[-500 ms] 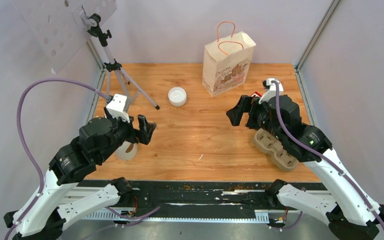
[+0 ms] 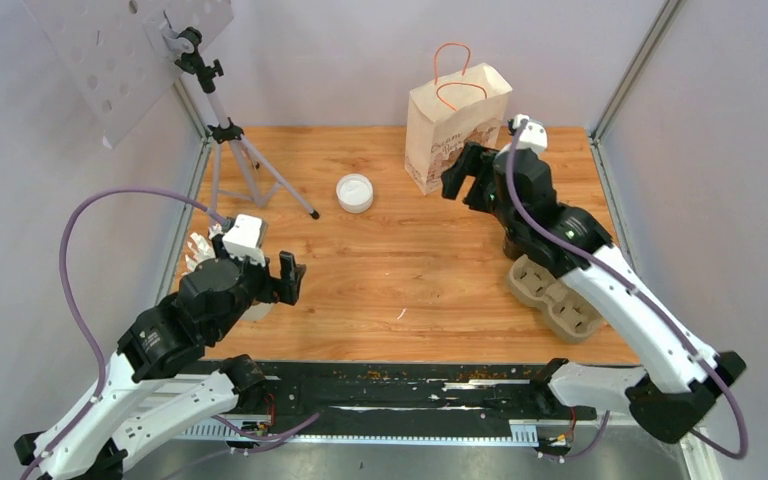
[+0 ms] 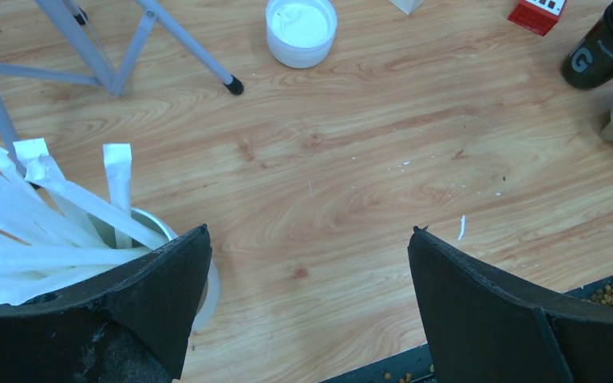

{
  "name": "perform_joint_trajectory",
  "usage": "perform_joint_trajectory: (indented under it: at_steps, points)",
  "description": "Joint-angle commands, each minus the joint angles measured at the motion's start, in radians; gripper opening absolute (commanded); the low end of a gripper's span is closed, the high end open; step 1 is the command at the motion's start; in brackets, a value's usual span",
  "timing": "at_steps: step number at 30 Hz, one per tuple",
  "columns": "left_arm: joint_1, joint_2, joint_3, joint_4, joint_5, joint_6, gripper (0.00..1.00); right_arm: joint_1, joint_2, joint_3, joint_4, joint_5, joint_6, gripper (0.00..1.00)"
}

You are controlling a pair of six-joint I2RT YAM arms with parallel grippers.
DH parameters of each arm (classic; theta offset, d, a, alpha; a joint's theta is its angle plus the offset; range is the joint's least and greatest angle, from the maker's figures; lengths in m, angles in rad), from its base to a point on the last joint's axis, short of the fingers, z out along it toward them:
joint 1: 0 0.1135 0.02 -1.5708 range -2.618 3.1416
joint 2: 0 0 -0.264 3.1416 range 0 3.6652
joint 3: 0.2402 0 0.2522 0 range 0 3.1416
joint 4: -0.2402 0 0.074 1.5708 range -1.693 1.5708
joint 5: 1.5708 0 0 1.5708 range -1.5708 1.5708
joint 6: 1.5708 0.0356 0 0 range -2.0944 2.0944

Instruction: Pack the takeout coffee

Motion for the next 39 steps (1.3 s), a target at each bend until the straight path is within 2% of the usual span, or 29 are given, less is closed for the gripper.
perform_joint_trajectory:
  at_steps: [1, 5, 9, 11, 15, 17, 21, 25, 27, 30, 33, 36, 39]
  points:
    - [-0.002, -0.079, -0.067, 0.091, -0.041, 0.029, 1.00, -0.033, 0.117, 0.121, 0.127, 0.106, 0.013, 0.80]
    - [-0.002, -0.142, -0.128, 0.119, -0.032, 0.022, 1.00, -0.119, 0.243, 0.227, 0.163, -0.009, 0.063, 0.77]
    - [-0.002, -0.188, -0.171, 0.139, 0.004, 0.012, 1.00, -0.202, 0.374, 0.307, 0.134, -0.075, 0.168, 0.62]
    - [-0.002, -0.193, -0.170, 0.137, 0.003, 0.015, 1.00, -0.234, 0.421, 0.325, 0.146, -0.123, 0.200, 0.58]
    - [-0.002, -0.195, -0.168, 0.123, 0.008, 0.015, 1.00, -0.246, 0.498, 0.333, 0.259, -0.301, 0.074, 0.57]
    - [-0.003, -0.198, -0.168, 0.116, 0.009, 0.014, 1.00, -0.239, 0.541, 0.362, 0.249, -0.372, 0.015, 0.55]
    - [-0.002, -0.208, -0.169, 0.114, -0.001, 0.011, 1.00, -0.218, 0.586, 0.417, 0.084, -0.306, -0.089, 0.54]
    - [-0.002, -0.216, -0.170, 0.112, -0.002, 0.011, 1.00, -0.223, 0.550, 0.432, -0.190, -0.038, -0.202, 0.54]
    - [-0.002, -0.217, -0.172, 0.114, -0.004, 0.011, 1.00, -0.235, 0.495, 0.379, -0.228, 0.026, -0.248, 0.51]
    - [-0.002, -0.213, -0.171, 0.113, -0.002, 0.013, 1.00, -0.280, 0.425, 0.287, -0.255, 0.030, -0.285, 0.44]
    - [-0.002, -0.213, -0.171, 0.111, -0.003, 0.012, 1.00, -0.368, 0.392, 0.220, -0.258, -0.076, -0.315, 0.41]
    - [-0.002, -0.212, -0.175, 0.116, -0.010, 0.014, 1.00, -0.435, 0.412, 0.206, -0.280, -0.139, -0.351, 0.38]
    - [-0.002, -0.205, -0.173, 0.111, -0.008, 0.012, 1.00, -0.461, 0.443, 0.208, -0.310, -0.125, -0.382, 0.34]
